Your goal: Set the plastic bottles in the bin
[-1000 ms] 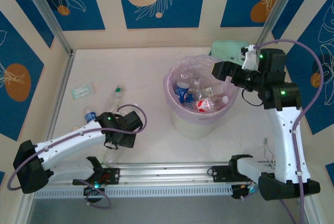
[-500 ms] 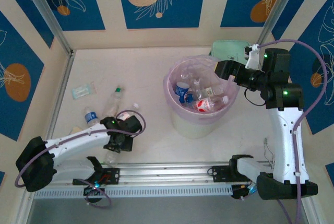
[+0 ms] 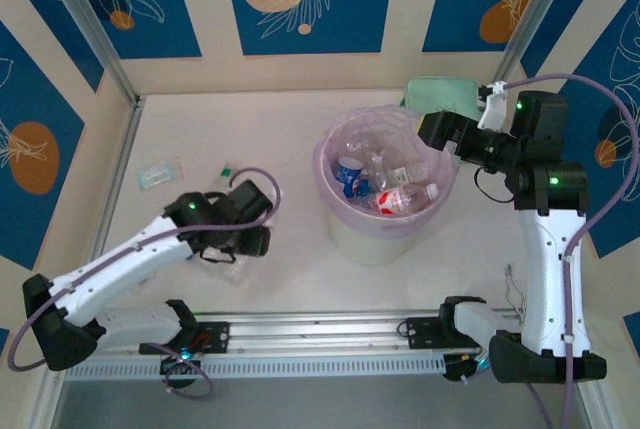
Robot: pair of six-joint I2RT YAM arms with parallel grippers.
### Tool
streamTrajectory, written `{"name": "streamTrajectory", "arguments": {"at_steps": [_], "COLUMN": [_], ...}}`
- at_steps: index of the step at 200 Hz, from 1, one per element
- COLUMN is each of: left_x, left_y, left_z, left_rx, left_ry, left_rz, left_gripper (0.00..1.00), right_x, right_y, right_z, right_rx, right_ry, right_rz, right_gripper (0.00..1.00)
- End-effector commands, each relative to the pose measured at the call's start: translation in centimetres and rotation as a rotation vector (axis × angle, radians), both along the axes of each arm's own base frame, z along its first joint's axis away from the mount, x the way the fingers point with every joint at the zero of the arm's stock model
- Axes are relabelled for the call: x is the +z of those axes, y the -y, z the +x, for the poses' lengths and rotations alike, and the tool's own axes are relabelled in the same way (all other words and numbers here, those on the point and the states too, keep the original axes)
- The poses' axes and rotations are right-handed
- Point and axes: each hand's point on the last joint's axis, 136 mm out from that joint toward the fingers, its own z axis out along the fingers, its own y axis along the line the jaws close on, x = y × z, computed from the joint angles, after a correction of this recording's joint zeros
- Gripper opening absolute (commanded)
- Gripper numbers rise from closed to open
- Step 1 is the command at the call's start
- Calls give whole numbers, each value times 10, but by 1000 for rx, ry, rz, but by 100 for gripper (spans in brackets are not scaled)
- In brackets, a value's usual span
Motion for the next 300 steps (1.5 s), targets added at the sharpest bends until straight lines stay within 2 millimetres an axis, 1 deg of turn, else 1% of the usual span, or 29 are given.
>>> {"name": "streamTrajectory", "arguments": {"at_steps": [1,17,30,40,45,53,62,72,88,104,119,134,144,161,184,195,204,222,239,264,284,300], "left_x": [53,97,133,158,170,186,200,211,225,237,248,252,250,244,231,217,201,171,149,119,93,73], "left_y": [-8,1,12,23,29,41,55,73,100,128,152,173,186,208,226,233,237,240,242,246,254,261], "left_z": [9,21,33,42,46,52,57,62,69,75,81,87,91,94,93,89,83,72,64,65,65,59], "left_rx": [-84,-137,-182,-214,-224,-254,-292,-337,-401,-470,-516,-555,-579,-624,-666,-690,-714,-768,-807,-806,-823,-858], "left_ry": [92,180,263,324,352,387,414,430,442,461,484,497,495,489,463,423,382,307,254,188,124,52], "left_rz": [38,17,-15,-44,-64,-97,-137,-177,-226,-280,-322,-342,-353,-368,-370,-350,-316,-231,-178,-129,-111,-110], "left_gripper": [58,57,55,54,54,53,52,52,51,49,48,47,46,45,42,42,42,42,43,46,48,55], "right_x": [6,5,5,6,6,6,4,-3,-23,-46,-57,-66,-72,-77,-79,-80,-80,-79,-79,-80,-80,-79], "right_y": [-4,-4,5,20,33,52,66,71,63,60,58,53,50,44,36,35,35,36,35,34,35,36], "right_z": [-6,-8,-10,-13,-14,-17,-21,-25,-28,-32,-38,-42,-43,-45,-45,-44,-42,-39,-35,-30,-29,-29], "right_rx": [35,36,3,-65,-131,-228,-301,-328,-285,-263,-254,-231,-216,-192,-158,-152,-151,-151,-144,-134,-137,-137], "right_ry": [22,19,20,28,26,17,4,-23,-87,-162,-187,-204,-218,-223,-206,-204,-201,-193,-193,-196,-192,-190], "right_rz": [6,2,-41,-103,-140,-183,-199,-178,-122,-91,-61,-30,-18,8,46,55,55,54,62,77,71,64], "right_gripper": [94,94,94,94,94,92,89,85,75,60,45,34,30,28,28,28,28,28,28,27,28,28]}}
